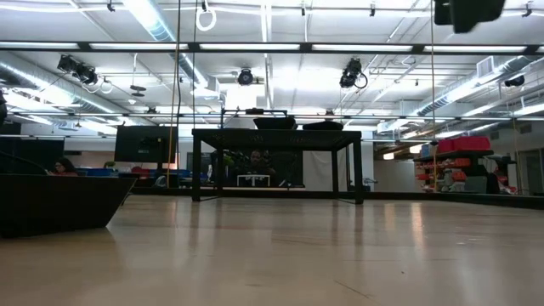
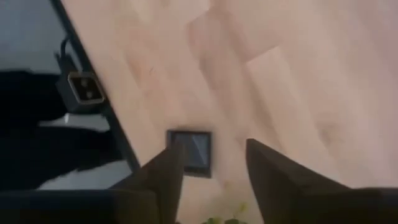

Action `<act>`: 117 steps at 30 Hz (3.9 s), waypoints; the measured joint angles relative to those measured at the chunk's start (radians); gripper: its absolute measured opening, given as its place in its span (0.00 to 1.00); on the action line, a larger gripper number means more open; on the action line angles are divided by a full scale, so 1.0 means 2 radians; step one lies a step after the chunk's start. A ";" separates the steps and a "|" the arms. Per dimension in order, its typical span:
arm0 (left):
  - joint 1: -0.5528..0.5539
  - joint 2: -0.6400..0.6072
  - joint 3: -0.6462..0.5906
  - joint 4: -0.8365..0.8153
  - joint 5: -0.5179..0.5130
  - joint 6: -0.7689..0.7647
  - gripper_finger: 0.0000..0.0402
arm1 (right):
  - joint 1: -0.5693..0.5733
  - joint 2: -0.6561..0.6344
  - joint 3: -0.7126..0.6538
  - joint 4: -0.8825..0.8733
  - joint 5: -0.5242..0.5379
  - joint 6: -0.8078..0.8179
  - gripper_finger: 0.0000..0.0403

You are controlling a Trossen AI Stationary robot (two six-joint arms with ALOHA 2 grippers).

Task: Pick & Place Mini shaped plates
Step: Stack the square plate on top of the other square plate on the shelf

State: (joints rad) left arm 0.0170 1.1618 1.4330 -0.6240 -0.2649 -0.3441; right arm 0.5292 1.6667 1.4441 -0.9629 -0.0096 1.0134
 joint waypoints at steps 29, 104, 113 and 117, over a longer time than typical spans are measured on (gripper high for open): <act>0.000 0.000 0.000 -0.013 0.093 0.017 0.44 | 0.033 0.169 0.000 0.054 -0.104 0.009 0.53; 0.000 -0.006 0.000 -0.021 0.094 0.008 0.44 | 0.009 0.140 -0.115 0.235 -0.165 0.061 0.00; 0.000 -0.021 0.000 -0.019 0.092 0.008 0.44 | -0.068 0.091 -0.115 0.253 -0.133 0.095 0.00; 0.000 -0.030 0.000 -0.021 0.091 0.009 0.44 | -0.113 0.075 -0.115 0.269 -0.124 0.105 0.00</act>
State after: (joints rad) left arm 0.0174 1.1027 1.4327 -0.6669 -0.0827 -0.3267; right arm 0.3024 1.8171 1.2148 -0.4245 -0.2583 1.2225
